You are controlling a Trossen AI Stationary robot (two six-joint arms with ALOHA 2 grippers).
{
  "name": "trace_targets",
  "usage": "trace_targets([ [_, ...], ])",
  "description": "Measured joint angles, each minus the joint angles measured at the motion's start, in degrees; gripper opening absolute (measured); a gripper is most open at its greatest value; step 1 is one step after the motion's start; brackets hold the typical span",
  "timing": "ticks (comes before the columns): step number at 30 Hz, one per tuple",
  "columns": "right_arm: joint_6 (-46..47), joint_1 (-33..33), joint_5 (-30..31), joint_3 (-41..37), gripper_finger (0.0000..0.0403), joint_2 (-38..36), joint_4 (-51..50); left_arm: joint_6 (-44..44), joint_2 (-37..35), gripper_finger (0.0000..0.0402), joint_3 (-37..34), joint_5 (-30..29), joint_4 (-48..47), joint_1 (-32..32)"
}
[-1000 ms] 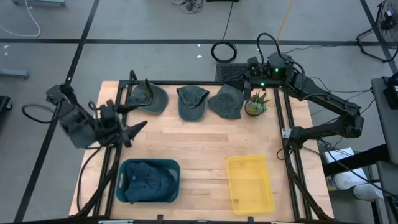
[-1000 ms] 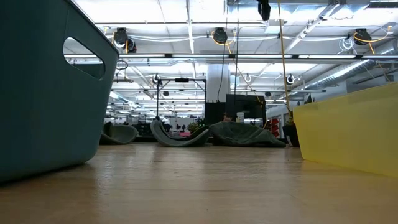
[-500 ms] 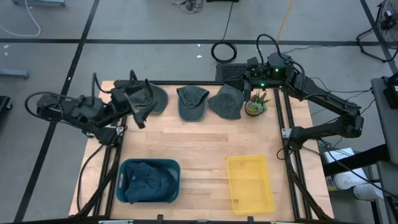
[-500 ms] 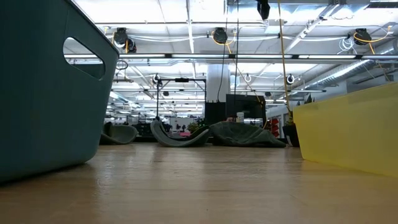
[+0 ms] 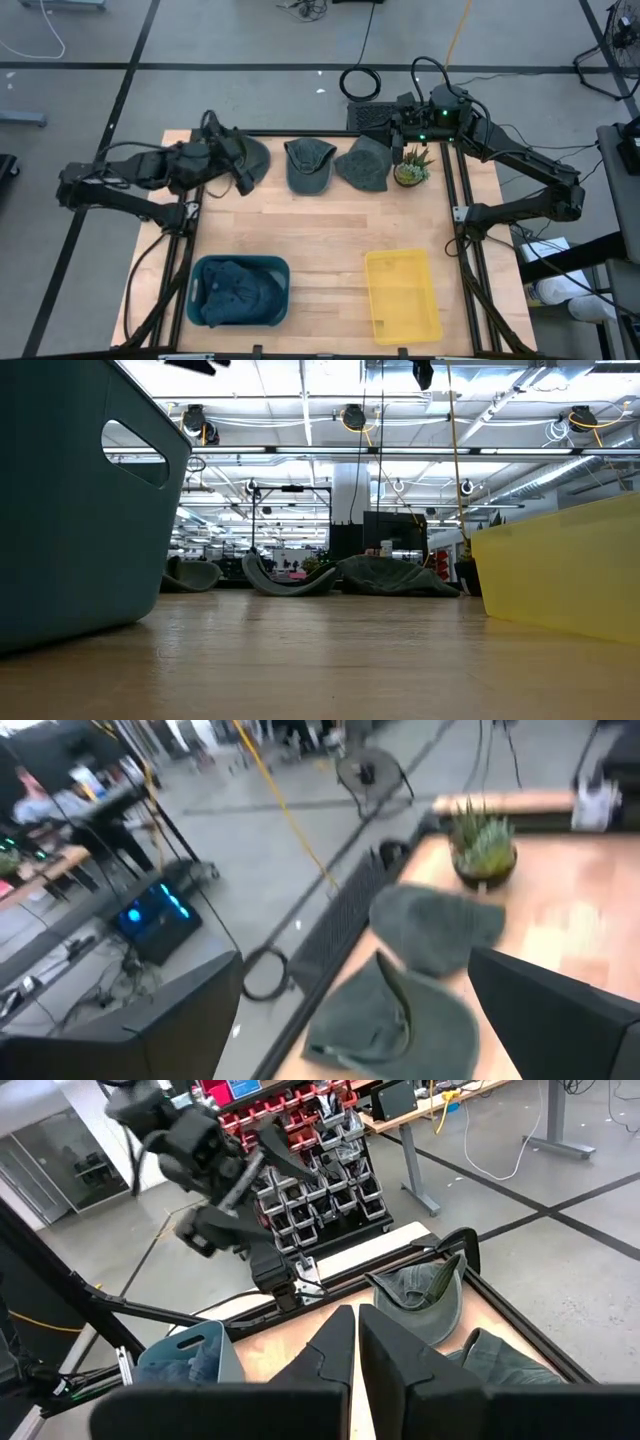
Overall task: Pick & Place hat
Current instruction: Put the left gray cap into the yellow bin
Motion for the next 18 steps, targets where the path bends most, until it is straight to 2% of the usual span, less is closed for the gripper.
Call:
trace_targets([
  [8, 0.08, 0.0, -0.04, 0.0, 0.0006, 0.0, 0.0, -1.24, 3.48, 0.0397, 0.84, 11.84, -8.73, 8.32],
  [18, -1.25, 0.0, -0.1, 0.0, 0.0006, 0.0, 0.0, 4.23, 11.64, 0.0397, 10.8, 12.73, -28.82, 14.14],
])
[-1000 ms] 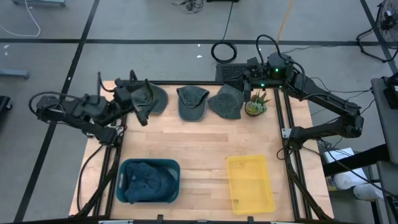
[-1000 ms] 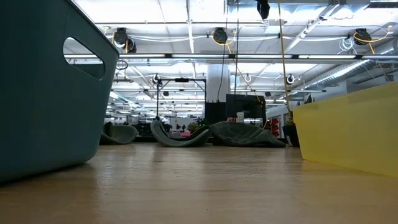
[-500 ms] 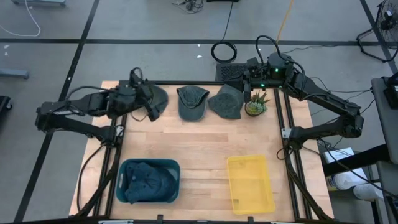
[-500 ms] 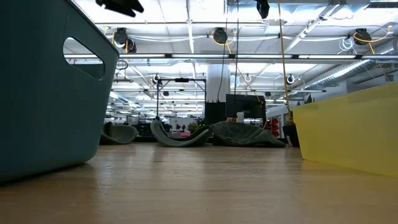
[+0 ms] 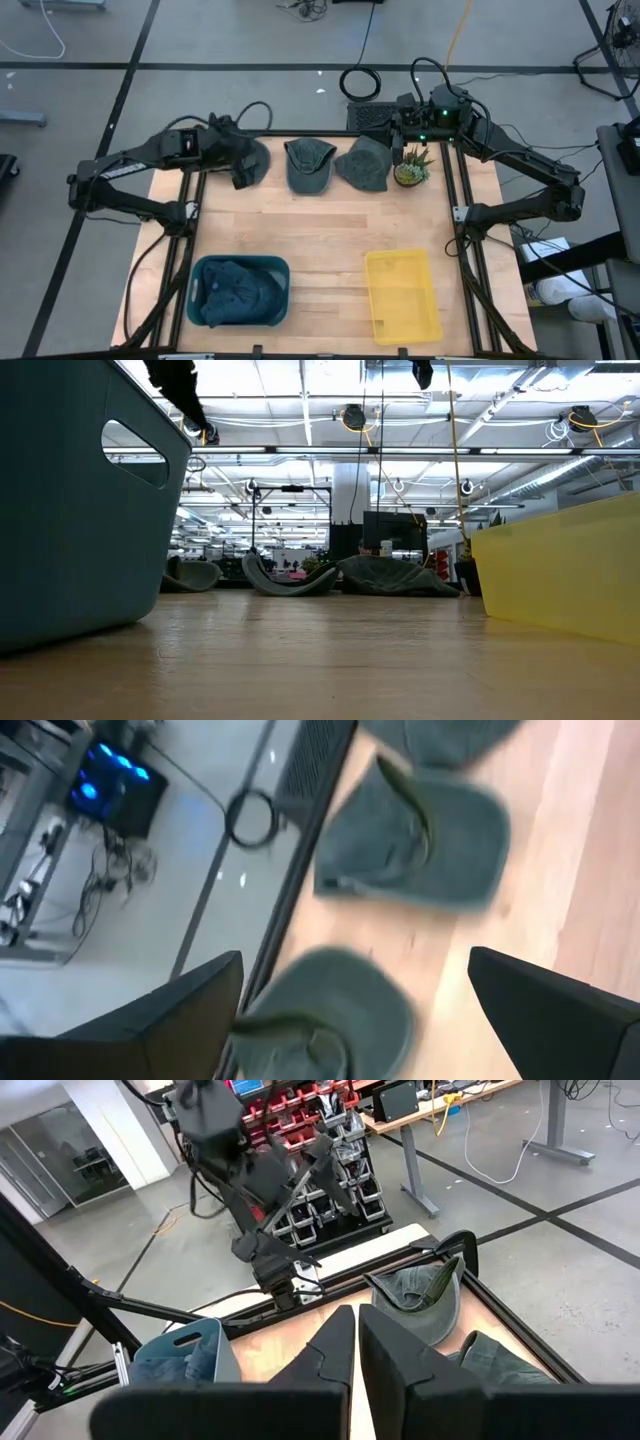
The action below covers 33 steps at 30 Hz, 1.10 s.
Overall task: Pick & Place hat
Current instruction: Put the left gray cap into the yellow bin
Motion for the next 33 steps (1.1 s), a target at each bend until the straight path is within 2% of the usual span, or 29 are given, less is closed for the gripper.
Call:
trace_targets([
  [9, 0.0, 0.0, 0.08, 0.0, 0.0006, 0.0, 0.0, 1.71, 7.7, 0.0397, 1.42, -0.19, -13.05, 1.2],
  [13, 1.14, 0.0, 0.18, 0.0, 0.0009, 0.0, 0.0, 3.42, 10.56, 0.0397, 1.42, -0.87, -15.12, 1.2],
  [16, 1.84, -0.01, 0.14, 0.0, 0.0031, 0.0, 0.0, 4.39, 12.48, 0.0397, 1.42, -0.96, -15.68, 1.29],
  [19, 2.01, 0.0, 0.12, 0.0, 0.0075, 0.0, 0.0, 4.44, 14.19, 0.0397, 1.42, -0.17, -16.98, 1.92],
  [33, 3.74, -0.01, 0.14, 0.0, 0.0346, 0.0, 0.0, 6.79, 19.99, 0.0397, -0.54, 2.85, -17.98, 4.65],
])
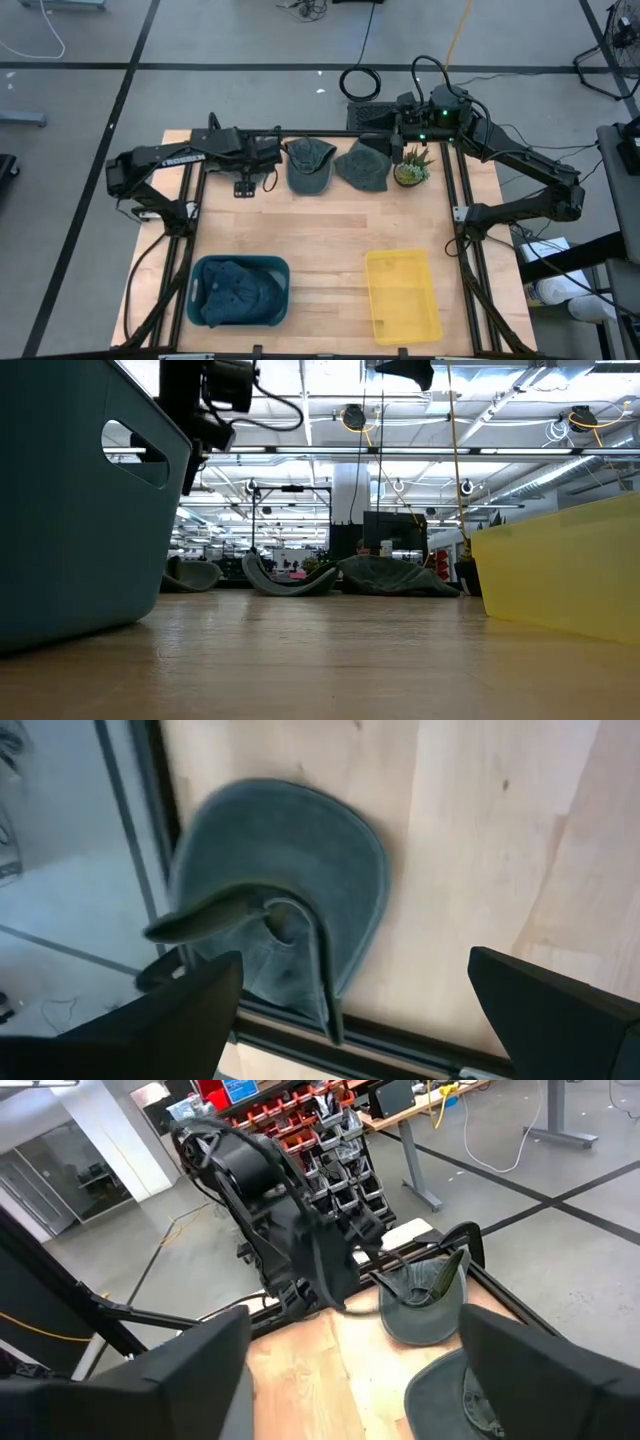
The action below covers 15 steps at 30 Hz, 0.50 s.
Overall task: Pick & Place hat
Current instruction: Put the left gray cap into the yellow bin
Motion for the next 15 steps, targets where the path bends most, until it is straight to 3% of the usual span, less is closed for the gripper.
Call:
trace_targets([
  [5, -1.79, 0.01, -0.02, 0.0, 0.0394, 0.0, 0.02, 0.21, 0.82, 0.0397, -4.4, 0.26, 1.47, -0.04],
  [15, -2.88, -0.02, -0.02, 0.0, 0.0395, 0.01, 0.02, -1.35, 0.8, 0.0397, -13.93, 0.44, 8.6, -0.31],
])
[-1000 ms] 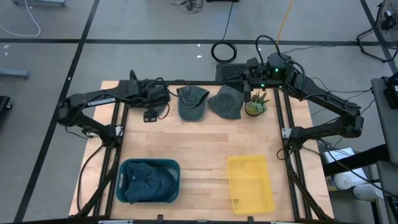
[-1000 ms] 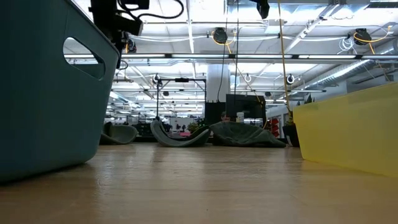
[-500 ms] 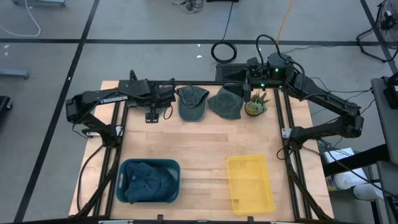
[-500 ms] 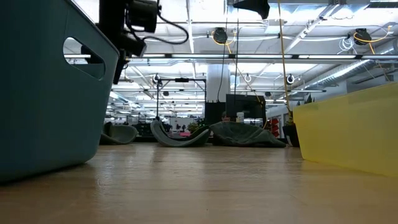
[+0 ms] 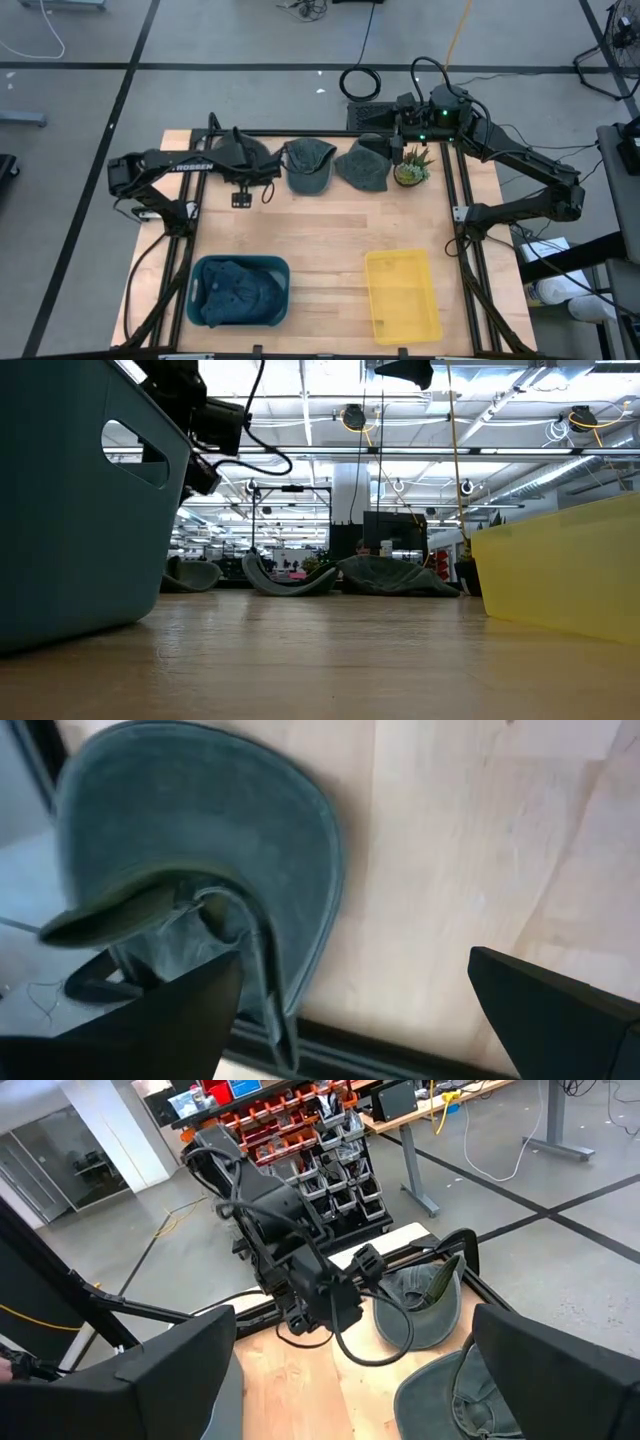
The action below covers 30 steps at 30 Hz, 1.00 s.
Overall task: Pick & Place hat
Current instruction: Put the left gray cap into the yellow bin
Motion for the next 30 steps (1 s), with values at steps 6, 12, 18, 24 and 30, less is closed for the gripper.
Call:
trace_targets([
  [6, -0.01, 0.02, 0.0, 0.0, 0.0395, -0.01, 0.0, -0.02, 0.0, 0.0397, -5.62, -0.45, 5.27, -0.88],
  [12, -0.01, 0.0, 0.0, 0.0, 0.0394, 0.0, 0.0, 0.88, 0.0, 0.0397, -9.98, -4.16, 11.06, -1.07],
  [18, -0.01, 0.02, 0.0, 0.0, 0.0394, 0.0, 0.0, 2.04, 0.0, 0.0397, -13.13, -6.21, 17.35, -1.07],
  [24, -0.01, 0.0, 0.0, 0.0, 0.0394, 0.01, 0.0, 6.3, 0.0, 0.0397, -16.22, -14.12, 21.57, -0.29],
  [30, 0.95, 0.0, -0.02, 0.0, 0.0394, 0.0, 0.0, 7.51, 3.59, 0.0397, -17.63, -17.4, 22.88, 1.63],
])
